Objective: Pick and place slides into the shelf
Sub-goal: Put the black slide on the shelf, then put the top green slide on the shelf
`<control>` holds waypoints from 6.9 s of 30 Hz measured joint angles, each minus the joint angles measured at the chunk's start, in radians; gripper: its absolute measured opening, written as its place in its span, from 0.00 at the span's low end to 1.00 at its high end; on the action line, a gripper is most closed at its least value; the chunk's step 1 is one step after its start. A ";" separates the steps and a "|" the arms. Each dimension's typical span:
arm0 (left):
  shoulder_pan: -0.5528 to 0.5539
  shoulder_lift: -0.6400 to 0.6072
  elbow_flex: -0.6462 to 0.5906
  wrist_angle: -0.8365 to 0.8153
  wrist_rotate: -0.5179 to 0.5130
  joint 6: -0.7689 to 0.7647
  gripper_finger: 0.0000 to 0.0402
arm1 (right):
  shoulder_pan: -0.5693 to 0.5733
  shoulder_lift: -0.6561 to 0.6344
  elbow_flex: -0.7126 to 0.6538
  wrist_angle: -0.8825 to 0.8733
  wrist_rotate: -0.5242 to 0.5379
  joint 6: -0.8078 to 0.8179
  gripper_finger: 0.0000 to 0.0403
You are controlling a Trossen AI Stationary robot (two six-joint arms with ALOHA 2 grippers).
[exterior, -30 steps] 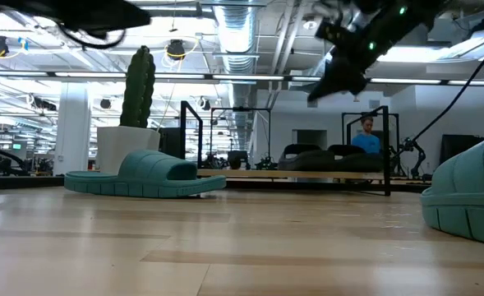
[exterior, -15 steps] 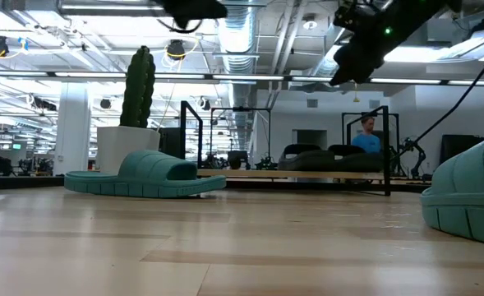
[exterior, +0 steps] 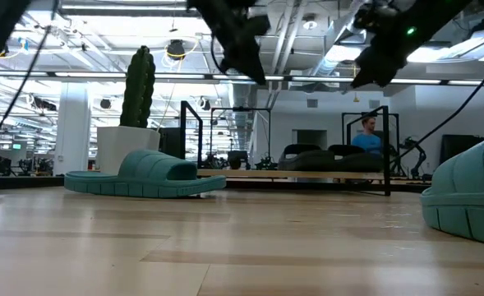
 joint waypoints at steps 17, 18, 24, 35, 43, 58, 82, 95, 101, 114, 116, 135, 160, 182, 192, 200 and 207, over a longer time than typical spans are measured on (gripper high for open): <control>0.100 0.298 0.150 -0.056 0.029 0.012 0.00 | 0.165 -0.434 -0.001 -0.084 0.083 -0.011 0.00; 0.102 0.310 0.150 -0.045 0.028 0.012 0.00 | 0.171 -0.444 -0.001 -0.084 0.083 -0.011 0.00; 0.104 0.345 0.151 -0.004 0.004 0.035 0.00 | 0.193 -0.454 0.000 -0.085 0.082 -0.030 0.00; 0.091 0.363 0.153 0.077 0.006 0.037 0.00 | 0.193 -0.430 0.000 -0.085 0.081 -0.040 0.00; 0.066 0.416 0.147 0.091 0.005 0.042 0.00 | 0.193 -0.414 0.000 -0.088 0.082 -0.040 0.00; 0.057 0.427 0.145 0.171 0.006 0.062 0.00 | 0.194 -0.403 0.000 -0.092 0.081 -0.037 0.00; 0.032 0.427 0.146 0.049 -0.248 0.221 0.00 | 0.194 -0.404 0.000 -0.093 0.055 -0.036 0.00; 0.083 0.427 0.146 0.155 -0.154 0.260 0.00 | 0.194 -0.404 0.000 -0.094 0.055 -0.036 0.00; 0.070 0.437 0.146 0.228 -0.080 0.263 0.00 | 0.194 -0.404 0.000 -0.094 0.055 -0.036 0.00; 0.054 0.456 0.155 0.247 -0.165 0.285 0.00 | 0.194 -0.404 0.000 -0.094 0.055 -0.036 0.00; 0.054 0.456 0.155 0.220 -0.194 0.285 0.00 | 0.194 -0.404 0.000 -0.094 0.054 -0.036 0.00; -0.018 0.184 0.325 -0.075 -0.069 0.154 0.00 | 0.195 -0.406 -0.063 -0.043 0.012 0.057 0.00; -0.416 -0.997 -1.275 1.103 -0.229 -0.065 0.00 | 0.319 -0.009 -0.282 0.870 -0.260 0.009 0.00; -0.540 -1.237 -1.541 0.952 -0.105 -0.093 0.00 | 0.273 0.467 -0.096 0.827 -0.546 0.002 0.00; -0.574 -1.235 -1.541 0.925 -0.106 -0.202 0.00 | 0.253 0.722 0.175 0.805 -0.428 -0.249 0.00; -0.575 -1.235 -1.540 0.865 -0.106 -0.324 0.00 | 0.176 0.830 0.391 0.485 -0.443 -0.248 0.00; -0.575 -1.235 -1.540 0.804 -0.106 -0.406 0.00 | 0.139 0.907 0.479 0.414 -0.541 -0.293 0.06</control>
